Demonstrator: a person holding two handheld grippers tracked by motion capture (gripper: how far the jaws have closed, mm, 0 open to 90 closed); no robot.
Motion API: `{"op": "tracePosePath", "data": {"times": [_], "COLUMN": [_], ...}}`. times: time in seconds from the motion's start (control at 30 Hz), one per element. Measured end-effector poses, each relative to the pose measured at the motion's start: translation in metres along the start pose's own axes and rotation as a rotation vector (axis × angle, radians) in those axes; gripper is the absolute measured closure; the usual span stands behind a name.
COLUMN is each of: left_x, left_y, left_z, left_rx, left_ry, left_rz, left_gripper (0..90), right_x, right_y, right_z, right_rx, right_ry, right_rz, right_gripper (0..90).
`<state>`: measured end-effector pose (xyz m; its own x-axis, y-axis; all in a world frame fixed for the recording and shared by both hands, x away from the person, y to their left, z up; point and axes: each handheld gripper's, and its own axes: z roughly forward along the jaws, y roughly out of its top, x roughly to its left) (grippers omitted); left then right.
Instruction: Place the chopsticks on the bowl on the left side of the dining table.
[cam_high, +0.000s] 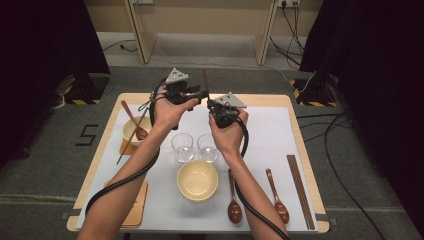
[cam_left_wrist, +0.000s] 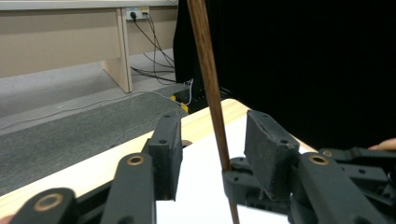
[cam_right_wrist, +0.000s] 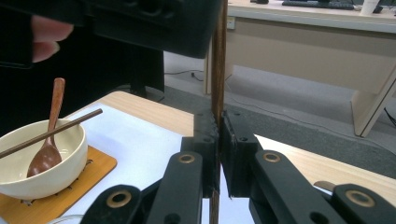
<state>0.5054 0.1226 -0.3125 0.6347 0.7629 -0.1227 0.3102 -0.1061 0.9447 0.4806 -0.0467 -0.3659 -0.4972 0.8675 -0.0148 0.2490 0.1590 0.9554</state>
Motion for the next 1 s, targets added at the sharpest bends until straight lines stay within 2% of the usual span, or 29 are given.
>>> {"op": "tracePosePath", "data": {"times": [0.2, 0.5, 0.7, 0.77, 1.0], "left_x": [-0.0006, -0.0024, -0.0012, -0.0025, -0.0001], "left_y": [0.0001, 0.0006, -0.0003, -0.0007, 0.0014], "left_z": [0.0029, 0.0081, 0.0067, 0.0061, 0.0005], "left_rx": [0.002, -0.005, -0.033, -0.039, -0.061], "left_ry": [-0.001, -0.014, -0.029, -0.026, 0.001], "left_rz": [0.007, -0.005, -0.018, -0.007, 0.006], "left_gripper": [62.2, 71.8, 82.1, 83.7, 83.8], "right_x": [0.0014, 0.0036, 0.0027, 0.0031, 0.0028], "right_y": [-0.0006, 0.0002, 0.0015, 0.0022, 0.0025], "right_z": [0.0007, 0.0007, 0.0005, 0.0006, -0.0019], "right_rx": [-0.002, -0.008, -0.014, -0.015, -0.002], "right_ry": [-0.002, -0.002, -0.003, -0.001, -0.007], "right_rz": [-0.005, -0.007, -0.007, -0.007, 0.009], "right_gripper": [85.4, 85.4, 85.1, 84.5, 68.9]}}
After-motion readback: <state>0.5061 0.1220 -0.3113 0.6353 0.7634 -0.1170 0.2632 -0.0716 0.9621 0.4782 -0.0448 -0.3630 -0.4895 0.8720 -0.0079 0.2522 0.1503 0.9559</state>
